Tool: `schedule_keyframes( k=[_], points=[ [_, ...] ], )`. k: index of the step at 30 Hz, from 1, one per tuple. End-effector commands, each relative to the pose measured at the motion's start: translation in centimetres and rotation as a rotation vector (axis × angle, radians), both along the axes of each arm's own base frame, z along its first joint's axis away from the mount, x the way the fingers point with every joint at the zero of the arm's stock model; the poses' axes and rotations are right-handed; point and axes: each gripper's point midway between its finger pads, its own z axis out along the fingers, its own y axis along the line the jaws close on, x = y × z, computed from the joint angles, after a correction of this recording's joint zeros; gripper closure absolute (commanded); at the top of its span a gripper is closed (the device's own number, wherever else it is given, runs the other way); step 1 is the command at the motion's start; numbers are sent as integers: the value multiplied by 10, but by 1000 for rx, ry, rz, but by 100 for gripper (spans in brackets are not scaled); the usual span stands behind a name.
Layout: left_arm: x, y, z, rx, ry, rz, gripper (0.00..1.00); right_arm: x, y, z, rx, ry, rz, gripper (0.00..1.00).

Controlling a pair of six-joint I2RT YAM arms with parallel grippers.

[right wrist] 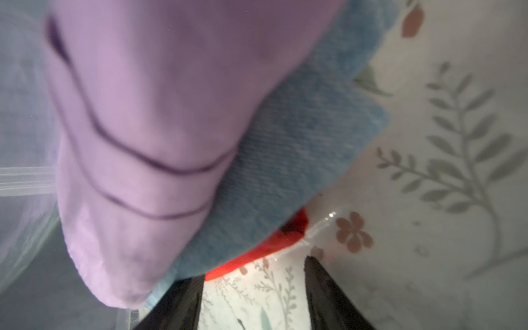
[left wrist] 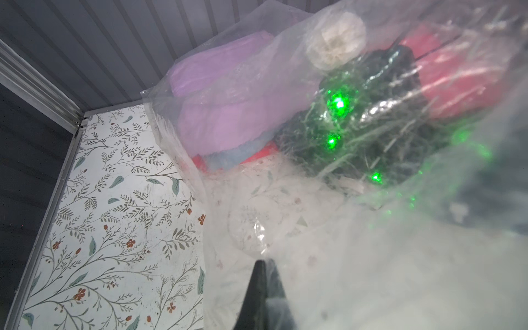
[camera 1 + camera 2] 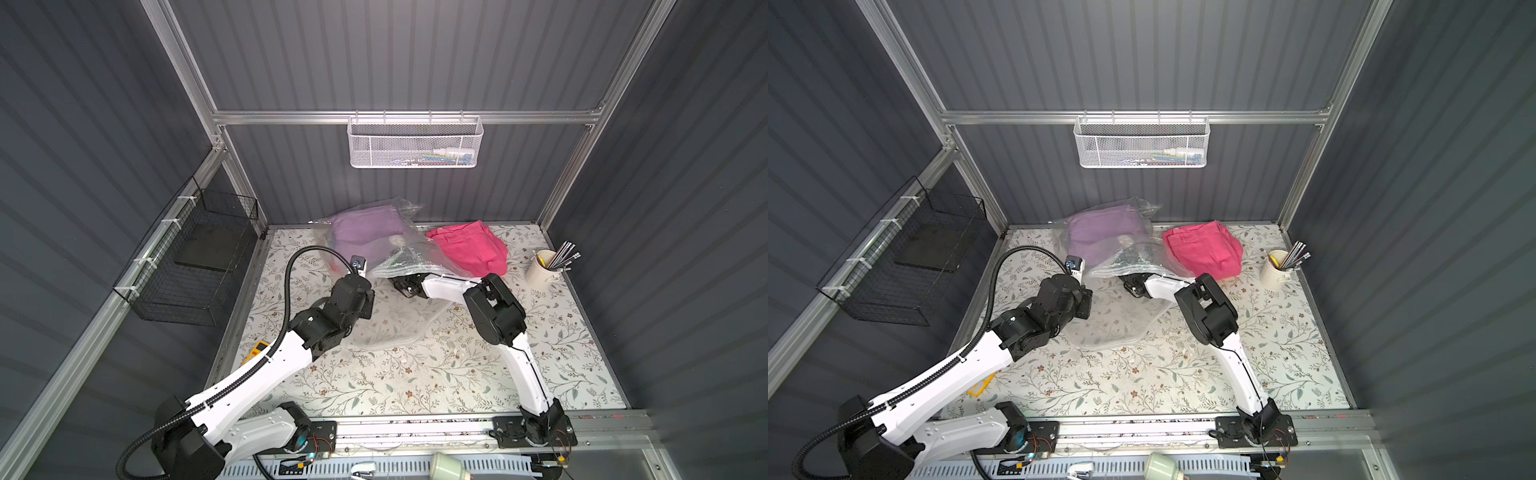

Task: Take the trousers out of the vacuum bag
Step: Take out the trousers from the vacuum bag.

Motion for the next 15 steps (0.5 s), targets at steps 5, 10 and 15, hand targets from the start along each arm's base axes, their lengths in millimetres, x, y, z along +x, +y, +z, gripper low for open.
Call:
schedule_keyframes(
  k=[5, 10, 15],
  points=[
    [3, 7, 20, -16, -39, 35, 100, 22, -1, -18, -3, 31, -45, 39],
    [3, 7, 16, -12, -32, 38, 100, 28, -1, -21, 3, 39, -51, 62],
    [3, 6, 12, -12, -25, 40, 100, 32, 0, -10, 16, 12, -26, 89]
  ],
)
